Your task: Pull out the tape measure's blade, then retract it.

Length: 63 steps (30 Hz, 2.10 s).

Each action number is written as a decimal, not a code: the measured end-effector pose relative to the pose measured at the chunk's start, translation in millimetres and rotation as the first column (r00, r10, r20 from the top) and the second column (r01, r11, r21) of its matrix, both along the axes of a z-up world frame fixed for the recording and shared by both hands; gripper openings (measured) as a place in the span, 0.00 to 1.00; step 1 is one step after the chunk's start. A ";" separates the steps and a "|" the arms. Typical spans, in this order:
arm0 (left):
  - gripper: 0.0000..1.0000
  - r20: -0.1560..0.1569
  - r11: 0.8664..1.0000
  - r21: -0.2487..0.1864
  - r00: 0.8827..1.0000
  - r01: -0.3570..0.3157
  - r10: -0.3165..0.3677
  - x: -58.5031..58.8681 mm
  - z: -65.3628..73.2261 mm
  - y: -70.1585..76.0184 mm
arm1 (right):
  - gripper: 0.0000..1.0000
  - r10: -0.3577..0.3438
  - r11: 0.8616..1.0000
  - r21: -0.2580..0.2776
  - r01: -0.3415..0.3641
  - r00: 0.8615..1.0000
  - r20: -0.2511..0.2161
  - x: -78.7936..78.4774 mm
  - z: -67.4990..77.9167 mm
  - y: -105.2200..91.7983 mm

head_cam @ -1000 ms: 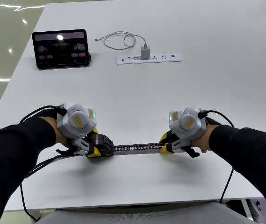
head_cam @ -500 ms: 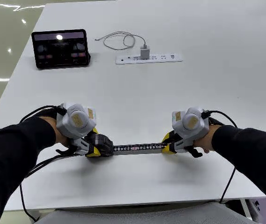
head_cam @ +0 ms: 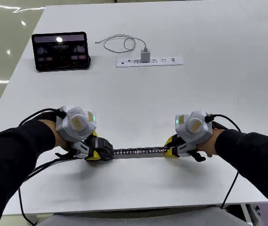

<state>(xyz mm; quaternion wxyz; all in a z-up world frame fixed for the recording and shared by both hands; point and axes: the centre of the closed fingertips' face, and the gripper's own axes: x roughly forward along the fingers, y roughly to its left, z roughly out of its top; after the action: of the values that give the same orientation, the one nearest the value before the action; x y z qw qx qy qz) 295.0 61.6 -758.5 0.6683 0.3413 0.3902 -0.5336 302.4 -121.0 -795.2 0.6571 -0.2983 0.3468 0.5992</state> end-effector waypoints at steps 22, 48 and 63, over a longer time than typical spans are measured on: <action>0.31 0.000 1.000 -0.001 1.000 -0.004 0.004 1.4 -0.9 0.8 | 0.09 -0.003 1.000 -0.006 0.003 1.000 -0.001 -0.4 2.0 -14.6; 0.31 0.002 1.000 0.000 1.000 -0.007 0.007 1.7 -1.5 0.7 | 0.09 -0.029 1.000 -0.008 0.029 1.000 -0.008 1.3 1.7 -32.8; 0.31 0.006 1.000 -0.007 1.000 -0.012 0.012 0.5 -0.2 0.3 | 0.09 -0.039 0.999 -0.020 0.039 0.999 -0.012 1.5 1.1 -41.1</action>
<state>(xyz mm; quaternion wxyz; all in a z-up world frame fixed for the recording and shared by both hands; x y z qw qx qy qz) 295.5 61.9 -758.8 0.6738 0.3385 0.3883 -0.5298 303.9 -162.1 -794.1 0.6635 -0.2942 0.3623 0.5848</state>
